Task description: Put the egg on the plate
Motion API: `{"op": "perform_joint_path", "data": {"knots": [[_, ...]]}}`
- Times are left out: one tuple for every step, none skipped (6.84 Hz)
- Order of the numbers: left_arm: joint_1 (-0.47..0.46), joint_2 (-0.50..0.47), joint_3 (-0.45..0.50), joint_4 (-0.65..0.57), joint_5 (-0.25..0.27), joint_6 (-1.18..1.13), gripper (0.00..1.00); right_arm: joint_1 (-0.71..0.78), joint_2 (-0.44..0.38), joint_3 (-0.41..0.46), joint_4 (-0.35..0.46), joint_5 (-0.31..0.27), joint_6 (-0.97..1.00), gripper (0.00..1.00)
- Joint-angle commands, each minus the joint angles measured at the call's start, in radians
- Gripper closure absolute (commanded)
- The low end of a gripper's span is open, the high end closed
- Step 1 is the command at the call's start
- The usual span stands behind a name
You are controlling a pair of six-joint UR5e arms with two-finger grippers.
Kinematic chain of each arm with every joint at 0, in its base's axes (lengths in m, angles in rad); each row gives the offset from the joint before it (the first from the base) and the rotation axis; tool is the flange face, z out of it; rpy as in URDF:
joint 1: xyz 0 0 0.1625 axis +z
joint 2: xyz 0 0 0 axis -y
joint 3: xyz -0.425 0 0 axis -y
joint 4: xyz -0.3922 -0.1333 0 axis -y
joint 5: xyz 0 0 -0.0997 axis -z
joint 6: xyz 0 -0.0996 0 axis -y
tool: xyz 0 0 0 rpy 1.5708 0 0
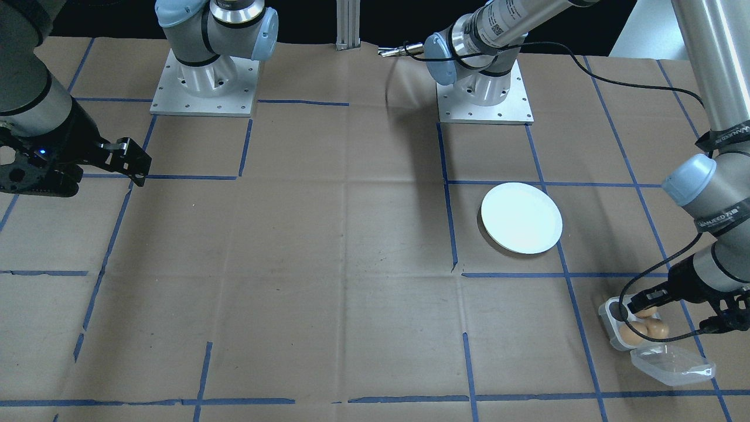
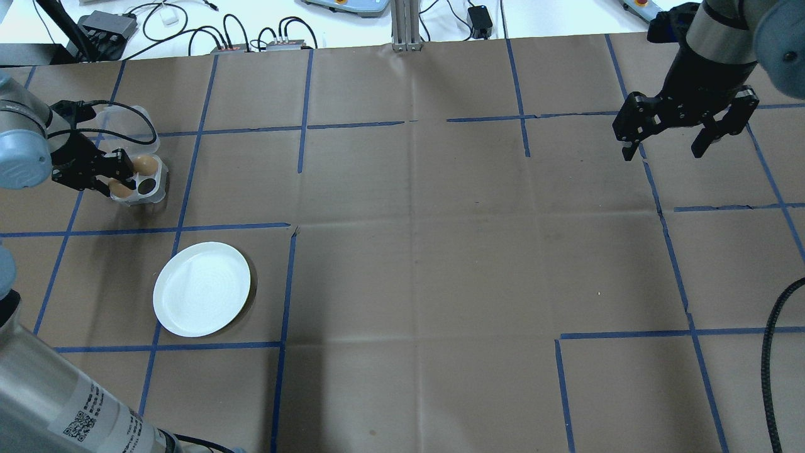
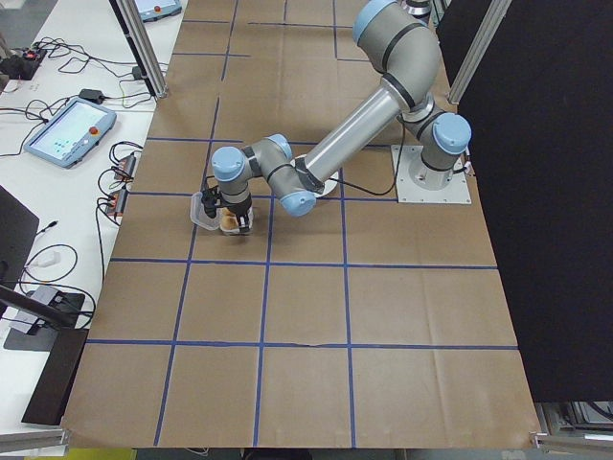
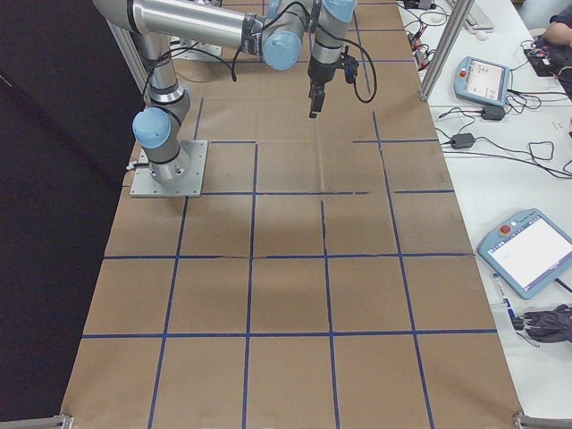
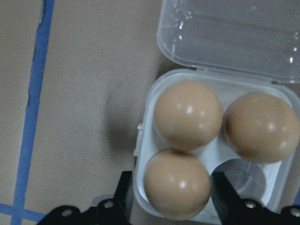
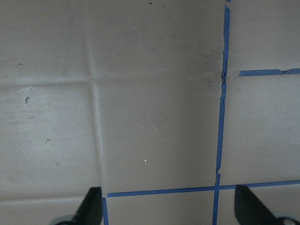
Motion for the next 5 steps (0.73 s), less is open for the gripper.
{"op": "perform_joint_path", "data": {"knots": [[0.0, 0.002, 0.001, -0.001, -0.009, -0.002, 0.82, 0.0, 0.0, 0.0, 0.0, 0.0, 0.0, 0.0], [0.0, 0.009, 0.004, -0.001, -0.008, 0.006, 0.87, 0.0, 0.0, 0.0, 0.0, 0.0, 0.0, 0.0], [-0.005, 0.017, 0.012, -0.001, -0.006, 0.015, 0.9, 0.0, 0.0, 0.0, 0.0, 0.0, 0.0, 0.0], [-0.008, 0.028, 0.012, -0.003, 0.001, 0.015, 0.9, 0.0, 0.0, 0.0, 0.0, 0.0, 0.0, 0.0], [-0.008, 0.037, 0.012, -0.004, 0.003, 0.021, 0.9, 0.0, 0.0, 0.0, 0.0, 0.0, 0.0, 0.0]]}}
